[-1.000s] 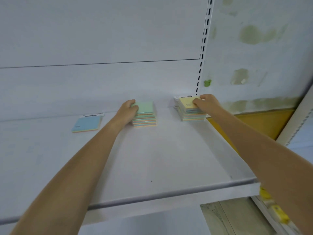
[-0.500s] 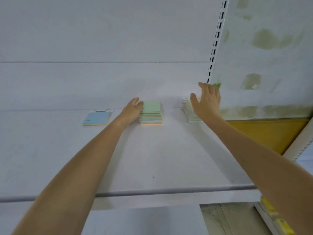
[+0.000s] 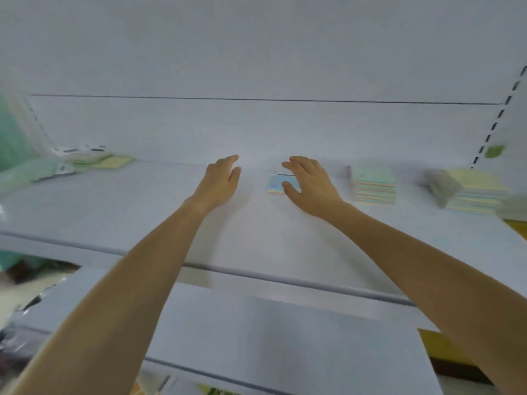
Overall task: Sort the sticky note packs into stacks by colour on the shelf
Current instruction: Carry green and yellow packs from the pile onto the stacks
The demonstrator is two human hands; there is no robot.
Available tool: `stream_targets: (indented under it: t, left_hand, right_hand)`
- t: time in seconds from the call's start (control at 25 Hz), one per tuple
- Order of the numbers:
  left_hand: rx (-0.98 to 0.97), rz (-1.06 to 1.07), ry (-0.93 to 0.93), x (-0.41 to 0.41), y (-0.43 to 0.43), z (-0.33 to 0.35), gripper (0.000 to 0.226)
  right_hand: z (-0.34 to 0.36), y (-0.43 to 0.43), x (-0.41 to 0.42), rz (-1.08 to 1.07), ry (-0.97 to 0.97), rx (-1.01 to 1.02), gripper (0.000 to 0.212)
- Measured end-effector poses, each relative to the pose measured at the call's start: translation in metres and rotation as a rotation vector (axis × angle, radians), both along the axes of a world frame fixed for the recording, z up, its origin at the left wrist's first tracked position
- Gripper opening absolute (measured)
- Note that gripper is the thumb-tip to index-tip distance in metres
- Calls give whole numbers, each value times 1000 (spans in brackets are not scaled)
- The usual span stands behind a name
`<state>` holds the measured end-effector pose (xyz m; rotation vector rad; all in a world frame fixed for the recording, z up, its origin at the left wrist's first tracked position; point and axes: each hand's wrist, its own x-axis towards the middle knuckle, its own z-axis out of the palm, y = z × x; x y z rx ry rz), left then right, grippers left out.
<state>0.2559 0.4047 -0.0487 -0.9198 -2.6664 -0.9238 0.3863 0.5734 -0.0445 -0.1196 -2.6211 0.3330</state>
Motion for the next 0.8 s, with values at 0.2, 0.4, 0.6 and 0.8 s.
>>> stream_targets:
  t: [0.2, 0.4, 0.6, 0.8]
  left_hand:
    - [-16, 186, 16, -55, -159, -7, 45]
    - [-48, 301, -17, -93, -271, -19, 41]
    - [-27, 420, 15, -140, -351, -23, 39]
    - [-105, 590, -45, -208, -403, -15, 43]
  right_hand:
    - [-9, -123, -74, 130, -91, -41, 45]
    - [-13, -227, -140, 279, -206, -69, 44]
    - [-9, -295, -226, 382, -234, -65, 42]
    - [-8, -311, -317, 289, -196, -160, 41]
